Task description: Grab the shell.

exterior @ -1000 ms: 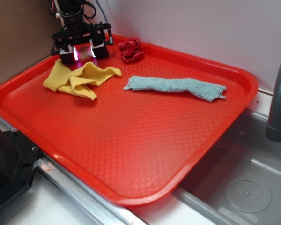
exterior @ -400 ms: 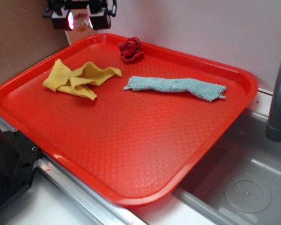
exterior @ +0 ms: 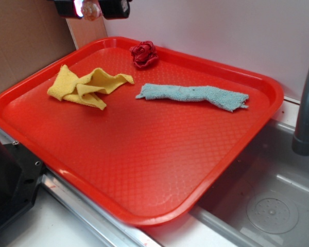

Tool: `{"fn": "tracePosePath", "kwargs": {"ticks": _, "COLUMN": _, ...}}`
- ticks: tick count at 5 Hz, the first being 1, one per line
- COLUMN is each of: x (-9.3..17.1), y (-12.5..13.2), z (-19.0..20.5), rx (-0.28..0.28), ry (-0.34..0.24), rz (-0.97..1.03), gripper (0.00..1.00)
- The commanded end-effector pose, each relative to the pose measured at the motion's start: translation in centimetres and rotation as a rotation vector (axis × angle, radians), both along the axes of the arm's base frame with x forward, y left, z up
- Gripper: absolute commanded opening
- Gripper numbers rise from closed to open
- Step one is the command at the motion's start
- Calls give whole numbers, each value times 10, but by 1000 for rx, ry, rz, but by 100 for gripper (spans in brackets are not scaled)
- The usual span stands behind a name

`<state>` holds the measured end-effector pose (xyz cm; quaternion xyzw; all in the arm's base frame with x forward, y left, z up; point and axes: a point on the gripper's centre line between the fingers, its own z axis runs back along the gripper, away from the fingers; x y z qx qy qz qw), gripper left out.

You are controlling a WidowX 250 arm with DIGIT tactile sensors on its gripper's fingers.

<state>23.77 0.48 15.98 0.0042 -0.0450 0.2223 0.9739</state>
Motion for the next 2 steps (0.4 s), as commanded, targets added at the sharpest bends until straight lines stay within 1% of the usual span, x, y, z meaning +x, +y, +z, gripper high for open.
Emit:
{"fn": "tracePosePath", "kwargs": {"ticks": 1, "x": -43, "y": -25, "z": 51, "rx": 65, "ry": -78, "rz": -177, "gripper": 0}}
{"fn": "tracePosePath", "kwargs": {"ticks": 2, "x": -52, "y": -27, "z": 54, "rx": 83, "ry": -109, "rz": -178, "gripper": 0}}
